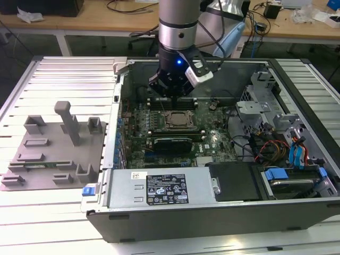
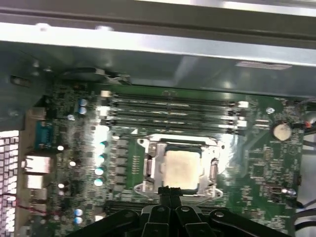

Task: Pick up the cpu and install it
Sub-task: 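Install the first cpu locking lever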

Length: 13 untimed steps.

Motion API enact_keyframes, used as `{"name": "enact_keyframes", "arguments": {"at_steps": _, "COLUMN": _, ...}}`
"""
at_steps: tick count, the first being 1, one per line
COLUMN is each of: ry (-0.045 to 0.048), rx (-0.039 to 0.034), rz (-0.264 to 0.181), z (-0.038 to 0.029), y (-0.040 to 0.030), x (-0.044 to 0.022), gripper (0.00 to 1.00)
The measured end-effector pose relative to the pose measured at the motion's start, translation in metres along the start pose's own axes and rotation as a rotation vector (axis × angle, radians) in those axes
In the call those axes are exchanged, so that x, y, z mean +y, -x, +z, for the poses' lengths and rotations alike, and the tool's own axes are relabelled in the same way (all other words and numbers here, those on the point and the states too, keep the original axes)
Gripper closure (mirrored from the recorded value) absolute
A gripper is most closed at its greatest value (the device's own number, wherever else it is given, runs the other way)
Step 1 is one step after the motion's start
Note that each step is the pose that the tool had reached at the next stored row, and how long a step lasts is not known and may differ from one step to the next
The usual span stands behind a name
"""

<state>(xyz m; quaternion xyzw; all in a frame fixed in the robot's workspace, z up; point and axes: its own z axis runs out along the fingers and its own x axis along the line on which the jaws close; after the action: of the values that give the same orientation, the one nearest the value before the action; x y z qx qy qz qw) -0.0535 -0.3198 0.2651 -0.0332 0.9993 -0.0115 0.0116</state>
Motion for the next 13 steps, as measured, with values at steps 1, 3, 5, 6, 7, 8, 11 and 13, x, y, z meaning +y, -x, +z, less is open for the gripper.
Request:
{"name": "enact_keyframes", "arguments": {"at_steps": 1, "ry": 0.0000, "rx": 0.0000, "rz": 0.000, "z": -0.0001, "y": -0.0035, "x": 0.0002, "gripper": 0.89}}
{"name": "enact_keyframes", "arguments": {"at_steps": 3, "ry": 0.0000, "rx": 0.0000, "rz": 0.000, "z": -0.0003, "y": -0.0134, "x": 0.0009, "gripper": 0.89}}
{"name": "enact_keyframes", "arguments": {"at_steps": 5, "ry": 0.0000, "rx": 0.0000, "rz": 0.000, "z": -0.0005, "y": -0.0208, "x": 0.0014, "gripper": 0.89}}
{"name": "enact_keyframes", "arguments": {"at_steps": 6, "ry": 0.0000, "rx": 0.0000, "rz": 0.000, "z": -0.0005, "y": -0.0233, "x": 0.0016, "gripper": 0.89}}
{"name": "enact_keyframes", "arguments": {"at_steps": 7, "ry": 0.0001, "rx": -0.0001, "rz": 0.000, "z": -0.0005, "y": -0.0252, "x": 0.0017, "gripper": 0.89}}
{"name": "enact_keyframes", "arguments": {"at_steps": 8, "ry": 0.0001, "rx": 0.0000, "rz": 0.000, "z": -0.0006, "y": -0.0283, "x": 0.0019, "gripper": 0.89}}
{"name": "enact_keyframes", "arguments": {"at_steps": 11, "ry": 0.0000, "rx": 0.0000, "rz": 0.000, "z": -0.0008, "y": -0.0363, "x": 0.0024, "gripper": 0.89}}
{"name": "enact_keyframes", "arguments": {"at_steps": 13, "ry": 0.0010, "rx": 0.0000, "rz": 0.000, "z": -0.0009, "y": -0.0376, "x": 0.0025, "gripper": 0.89}}
